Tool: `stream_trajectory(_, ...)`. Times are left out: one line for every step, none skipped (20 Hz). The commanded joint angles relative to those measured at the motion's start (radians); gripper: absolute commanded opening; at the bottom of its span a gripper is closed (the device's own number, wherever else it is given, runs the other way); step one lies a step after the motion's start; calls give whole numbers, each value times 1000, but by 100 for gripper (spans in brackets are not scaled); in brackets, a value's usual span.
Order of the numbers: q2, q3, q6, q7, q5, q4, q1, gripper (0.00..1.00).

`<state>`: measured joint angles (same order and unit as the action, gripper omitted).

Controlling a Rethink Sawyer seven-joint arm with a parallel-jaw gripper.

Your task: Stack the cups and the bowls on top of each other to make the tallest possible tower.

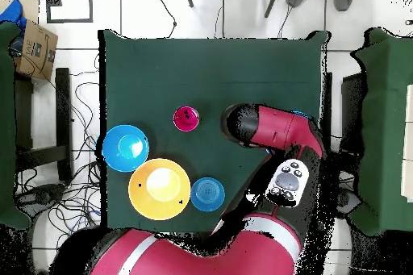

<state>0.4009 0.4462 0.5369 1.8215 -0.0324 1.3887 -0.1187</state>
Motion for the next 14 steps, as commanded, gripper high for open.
stream_trajectory(-71,-66,-93,66,-85,22,-7,0)
stream_trajectory(-77,-64,-98,66,-87,21,-7,0)
stream_trajectory(-82,-62,-105,65,-89,22,-7,0)
stream_trajectory(-86,-60,-107,64,-91,22,-7,0)
stream_trajectory(-89,-60,-111,62,-91,25,-8,0)
stream_trajectory(-92,-60,-115,60,-92,26,-9,0)
stream_trajectory(-96,-61,-120,56,-93,26,-10,0)
stream_trajectory(-99,-61,-127,53,-94,26,-13,0)
stream_trajectory(-102,-61,-134,54,-95,27,-14,0)
stream_trajectory(-105,-59,-137,55,-97,25,-14,0)
stream_trajectory(-108,-58,-141,55,-99,23,-14,0)
stream_trajectory(-111,-56,-144,55,-101,19,-15,0)
stream_trajectory(-115,-54,-148,54,-104,16,-16,0)
stream_trajectory(-118,-53,-152,53,-107,12,-18,0)
